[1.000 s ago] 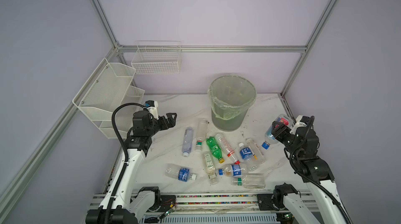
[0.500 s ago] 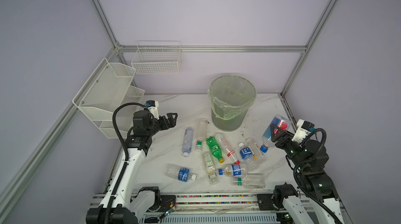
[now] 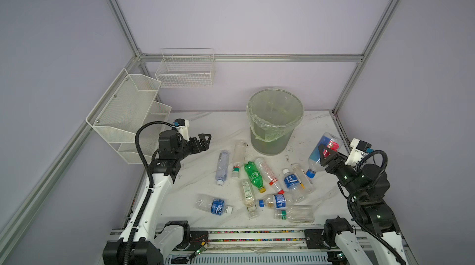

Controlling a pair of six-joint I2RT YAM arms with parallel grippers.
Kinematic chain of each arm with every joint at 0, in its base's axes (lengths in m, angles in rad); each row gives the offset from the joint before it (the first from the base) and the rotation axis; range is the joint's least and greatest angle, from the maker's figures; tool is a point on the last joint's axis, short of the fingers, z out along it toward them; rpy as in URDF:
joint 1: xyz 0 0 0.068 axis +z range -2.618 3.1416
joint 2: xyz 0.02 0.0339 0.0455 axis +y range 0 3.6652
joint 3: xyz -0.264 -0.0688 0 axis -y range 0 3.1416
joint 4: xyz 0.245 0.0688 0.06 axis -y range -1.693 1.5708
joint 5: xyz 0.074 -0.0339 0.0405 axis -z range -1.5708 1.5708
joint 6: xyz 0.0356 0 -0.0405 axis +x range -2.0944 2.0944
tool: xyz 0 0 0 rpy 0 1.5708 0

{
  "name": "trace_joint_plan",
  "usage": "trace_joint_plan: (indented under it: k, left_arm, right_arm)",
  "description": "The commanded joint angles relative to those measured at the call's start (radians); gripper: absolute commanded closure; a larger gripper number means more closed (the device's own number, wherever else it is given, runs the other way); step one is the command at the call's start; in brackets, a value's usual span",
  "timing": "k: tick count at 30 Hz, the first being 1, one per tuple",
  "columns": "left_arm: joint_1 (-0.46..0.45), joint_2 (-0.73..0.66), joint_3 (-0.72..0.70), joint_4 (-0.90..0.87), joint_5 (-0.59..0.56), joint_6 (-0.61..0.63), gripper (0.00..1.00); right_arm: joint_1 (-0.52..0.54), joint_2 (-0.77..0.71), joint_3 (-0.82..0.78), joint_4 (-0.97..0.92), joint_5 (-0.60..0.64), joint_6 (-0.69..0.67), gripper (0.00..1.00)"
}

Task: Throw the plastic bottles in the bin
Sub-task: Throw the plastic bottle into the trash bin.

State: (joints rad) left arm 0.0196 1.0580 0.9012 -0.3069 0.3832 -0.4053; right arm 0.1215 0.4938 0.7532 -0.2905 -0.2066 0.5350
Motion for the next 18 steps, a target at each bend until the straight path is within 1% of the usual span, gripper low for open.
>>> trace_joint_plan:
  k: [1,4,7,8,10,11,12,13,14,15,16,18]
  left_arm:
    - [0.005,-0.001,-0.029,0.036,0.020,-0.001,0.00]
    - [0.005,0.000,-0.030,0.036,0.022,-0.001,0.00]
    - [0.006,0.001,-0.030,0.034,0.021,0.002,0.00]
    - [0.006,0.000,-0.027,0.033,0.018,0.002,0.00]
    - [0.005,-0.001,-0.030,0.031,0.016,0.004,0.00]
    - [0.005,-0.001,-0.030,0.029,0.013,0.005,0.00]
    - [0.005,-0.001,-0.030,0.028,0.012,0.006,0.00]
    - [0.006,-0.001,-0.030,0.026,0.012,0.006,0.00]
    - [0.005,-0.003,-0.030,0.027,0.013,0.008,0.00]
    - [0.006,-0.003,-0.030,0.024,0.010,0.010,0.00]
    - [0.005,-0.004,-0.028,0.022,0.009,0.011,0.00]
    - [0.006,-0.009,-0.028,0.016,0.005,0.014,0.00]
  right_arm:
    - [-0.001,0.156,0.108,0.106,-0.011,-0.004,0.39]
    - [0.015,0.316,0.251,0.161,0.005,-0.027,0.39]
    - [0.063,0.521,0.441,0.180,0.061,-0.054,0.38]
    - [0.107,0.630,0.541,0.159,0.104,-0.065,0.37]
    - [0.187,0.778,0.715,0.123,0.166,-0.086,0.34]
    - [0.218,0.861,0.796,0.119,0.172,-0.093,0.31]
    - [0.232,0.936,0.864,0.103,0.184,-0.092,0.19]
    - [0.237,0.998,0.943,0.067,0.199,-0.086,0.03]
    - [0.239,1.059,1.032,0.014,0.207,-0.091,0.03]
    - [0.239,1.104,1.123,-0.062,0.246,-0.100,0.03]
    - [0.241,1.112,1.147,-0.084,0.268,-0.101,0.03]
    - [0.242,1.039,1.076,-0.018,0.292,-0.101,0.03]
